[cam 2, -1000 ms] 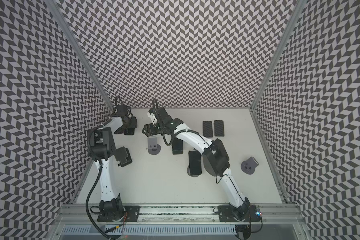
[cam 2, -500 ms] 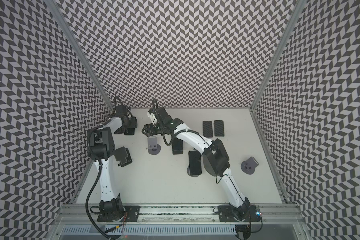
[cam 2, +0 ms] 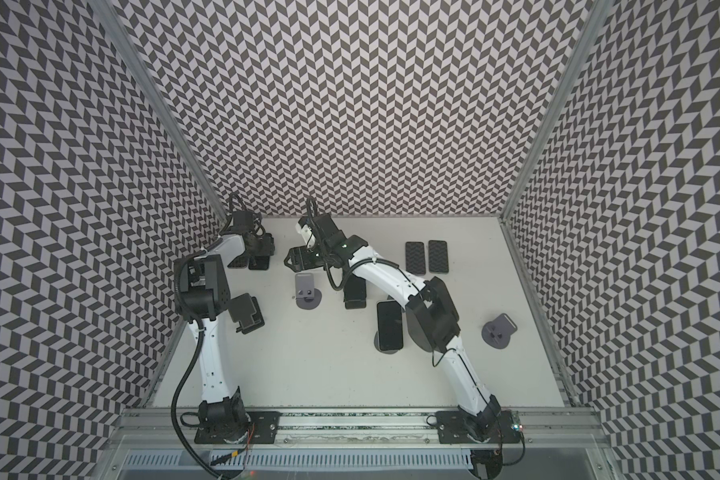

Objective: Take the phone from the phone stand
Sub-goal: 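Open the left gripper and release the teal-edged phone flat on the table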

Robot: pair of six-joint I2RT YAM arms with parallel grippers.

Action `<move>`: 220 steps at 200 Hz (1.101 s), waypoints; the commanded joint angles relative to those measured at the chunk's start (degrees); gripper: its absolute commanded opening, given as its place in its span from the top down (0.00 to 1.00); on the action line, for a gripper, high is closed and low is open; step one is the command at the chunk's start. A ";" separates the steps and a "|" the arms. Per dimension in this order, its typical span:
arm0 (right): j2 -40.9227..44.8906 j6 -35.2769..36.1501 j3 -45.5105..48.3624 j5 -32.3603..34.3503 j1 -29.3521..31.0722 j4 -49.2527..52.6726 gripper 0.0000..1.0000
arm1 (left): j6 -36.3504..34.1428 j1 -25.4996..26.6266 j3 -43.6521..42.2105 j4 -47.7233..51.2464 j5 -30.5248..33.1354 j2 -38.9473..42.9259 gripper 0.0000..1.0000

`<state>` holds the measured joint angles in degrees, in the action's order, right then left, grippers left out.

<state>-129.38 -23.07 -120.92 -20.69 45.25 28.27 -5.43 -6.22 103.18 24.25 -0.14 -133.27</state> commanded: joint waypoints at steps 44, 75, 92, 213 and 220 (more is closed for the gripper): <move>-0.61 -0.44 -0.65 -0.90 -0.17 -1.83 0.26 | -2.02 0.77 -1.41 1.92 -1.09 -2.43 0.28; -0.43 -1.01 -0.42 -1.43 -0.17 -2.12 0.26 | -2.21 0.77 -1.07 2.35 -1.09 -2.70 0.26; -0.43 -1.93 0.05 -2.56 -0.25 -2.88 0.26 | -2.17 0.81 -0.95 2.57 -1.09 -2.78 0.25; -0.33 -2.48 0.23 -3.37 -0.25 -2.96 0.26 | -2.39 0.77 -0.04 2.73 0.67 -3.13 0.21; -0.34 -2.46 0.16 -3.34 -0.23 -2.96 0.26 | -2.25 0.77 0.07 2.82 0.76 -3.13 0.22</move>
<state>-129.38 -25.17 -120.90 -23.88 45.19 27.83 -6.46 -6.02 103.20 24.12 0.27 -133.34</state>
